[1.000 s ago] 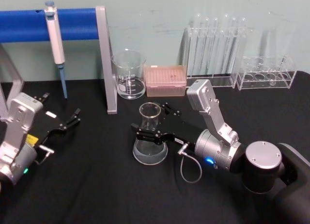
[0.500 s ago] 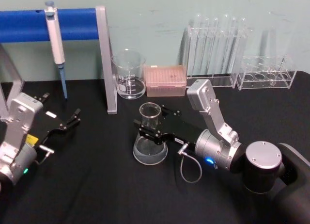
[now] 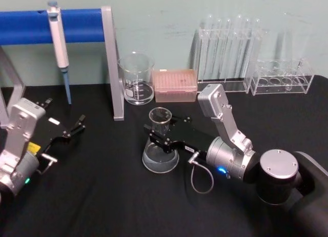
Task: Grasp the erlenmeyer flask with one hand, shake it three times, then place it back.
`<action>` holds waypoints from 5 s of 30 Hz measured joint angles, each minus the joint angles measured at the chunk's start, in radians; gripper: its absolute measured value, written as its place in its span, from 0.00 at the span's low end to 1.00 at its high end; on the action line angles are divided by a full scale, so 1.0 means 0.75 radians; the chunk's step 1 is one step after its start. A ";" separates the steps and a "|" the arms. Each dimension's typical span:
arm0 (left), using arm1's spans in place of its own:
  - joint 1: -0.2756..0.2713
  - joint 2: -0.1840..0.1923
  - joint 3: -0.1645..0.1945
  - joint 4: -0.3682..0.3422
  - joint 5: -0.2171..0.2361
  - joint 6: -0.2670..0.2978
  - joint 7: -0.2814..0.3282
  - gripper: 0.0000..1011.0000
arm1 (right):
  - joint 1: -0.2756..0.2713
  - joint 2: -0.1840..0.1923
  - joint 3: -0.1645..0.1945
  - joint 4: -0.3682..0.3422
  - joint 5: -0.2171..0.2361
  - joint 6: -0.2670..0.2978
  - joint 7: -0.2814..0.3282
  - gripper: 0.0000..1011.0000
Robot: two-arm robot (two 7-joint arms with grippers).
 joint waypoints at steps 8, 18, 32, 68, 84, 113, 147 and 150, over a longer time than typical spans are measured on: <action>0.000 0.000 0.000 0.000 0.000 0.000 0.000 0.99 | 0.000 0.000 0.000 0.000 0.000 0.000 0.000 0.45; 0.000 0.000 0.000 0.000 0.000 0.000 0.000 0.99 | -0.010 0.022 0.014 -0.069 0.002 0.043 -0.013 0.45; 0.000 0.000 0.000 0.000 0.000 0.000 0.000 0.99 | -0.032 0.054 0.069 -0.267 0.034 0.157 -0.084 0.45; 0.000 0.000 0.000 0.000 0.000 0.000 0.000 0.99 | -0.060 0.128 0.148 -0.492 0.106 0.199 -0.142 0.45; 0.000 0.000 0.000 0.000 0.000 0.000 0.000 0.99 | -0.058 0.130 0.137 -0.474 0.116 0.206 -0.143 0.45; 0.000 0.000 0.000 0.000 0.000 0.000 0.000 0.99 | -0.062 0.146 0.079 -0.498 0.142 0.209 -0.072 0.45; 0.000 0.000 0.000 0.000 0.000 0.000 0.000 0.99 | -0.051 0.306 -0.123 -0.619 0.284 0.137 0.183 0.45; 0.000 0.000 0.000 0.000 0.000 0.000 0.000 0.99 | -0.046 0.308 -0.127 -0.617 0.288 0.136 0.176 0.45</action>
